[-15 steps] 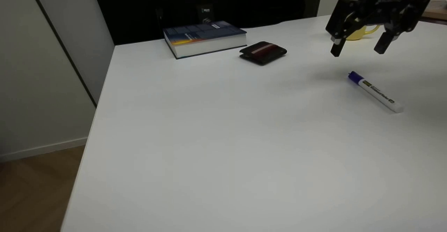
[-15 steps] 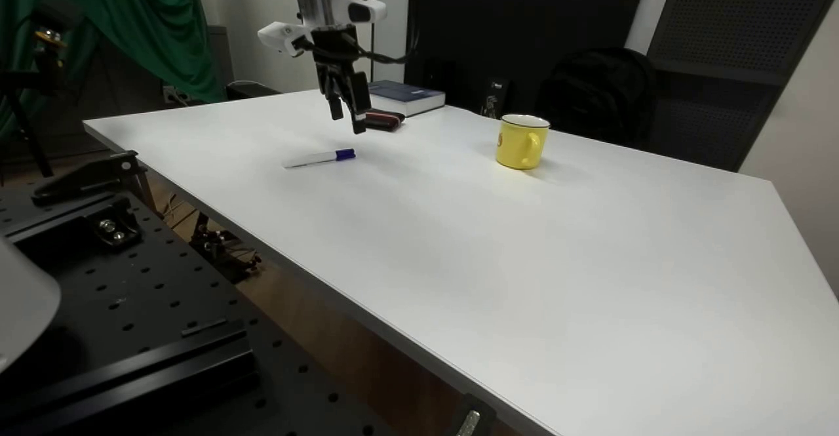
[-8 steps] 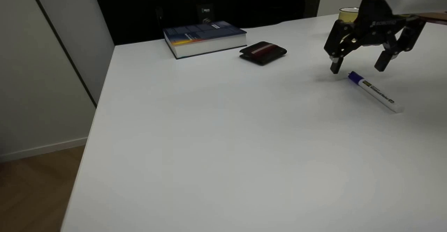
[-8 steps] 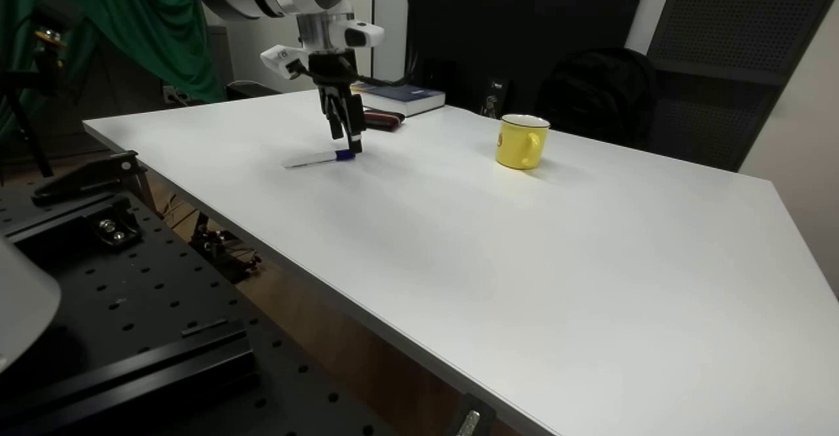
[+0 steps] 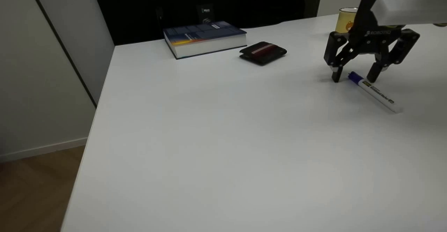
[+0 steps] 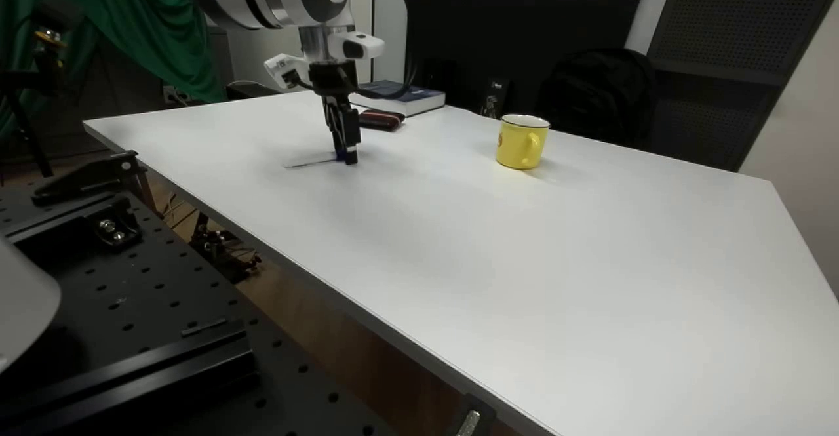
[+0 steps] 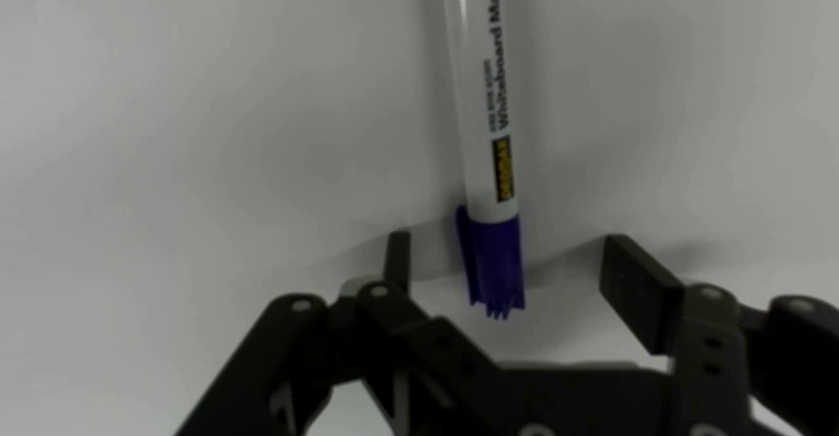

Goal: Pick up the marker and put it in the cup

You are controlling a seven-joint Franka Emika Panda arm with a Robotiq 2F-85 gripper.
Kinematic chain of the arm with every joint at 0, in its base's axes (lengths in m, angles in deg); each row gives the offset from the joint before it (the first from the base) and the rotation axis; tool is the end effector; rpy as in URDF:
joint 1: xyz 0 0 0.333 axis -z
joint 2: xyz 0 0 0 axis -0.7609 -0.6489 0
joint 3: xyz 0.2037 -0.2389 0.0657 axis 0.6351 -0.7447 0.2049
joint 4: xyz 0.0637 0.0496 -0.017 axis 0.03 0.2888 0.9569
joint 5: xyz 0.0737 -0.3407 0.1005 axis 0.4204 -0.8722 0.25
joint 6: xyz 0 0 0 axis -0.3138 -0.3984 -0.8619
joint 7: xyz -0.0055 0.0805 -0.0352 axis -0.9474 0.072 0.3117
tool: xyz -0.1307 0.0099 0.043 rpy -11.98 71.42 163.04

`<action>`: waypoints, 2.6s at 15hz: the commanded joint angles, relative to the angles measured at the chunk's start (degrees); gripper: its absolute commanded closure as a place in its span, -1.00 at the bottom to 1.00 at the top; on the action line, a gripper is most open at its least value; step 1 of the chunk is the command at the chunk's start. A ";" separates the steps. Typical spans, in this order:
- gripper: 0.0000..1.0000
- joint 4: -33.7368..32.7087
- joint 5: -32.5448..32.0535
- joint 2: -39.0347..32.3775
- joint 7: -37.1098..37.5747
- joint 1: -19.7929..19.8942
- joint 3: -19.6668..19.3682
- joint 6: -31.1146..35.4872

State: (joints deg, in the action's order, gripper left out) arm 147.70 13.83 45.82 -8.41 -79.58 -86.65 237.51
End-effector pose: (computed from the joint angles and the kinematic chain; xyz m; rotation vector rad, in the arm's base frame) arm 0.4755 0.1835 0.1110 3.0308 -0.6856 0.1943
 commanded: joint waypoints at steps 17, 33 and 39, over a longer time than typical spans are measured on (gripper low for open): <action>0.87 -7.25 -11.76 3.30 9.79 -9.70 -12.64 -16.66; 0.87 -15.46 -69.53 13.80 48.55 -8.33 -8.87 -44.73; 0.87 -21.64 -70.67 11.88 46.21 9.93 6.19 -45.83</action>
State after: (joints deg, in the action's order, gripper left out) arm 129.71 -56.50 58.97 38.24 -76.45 -85.78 192.12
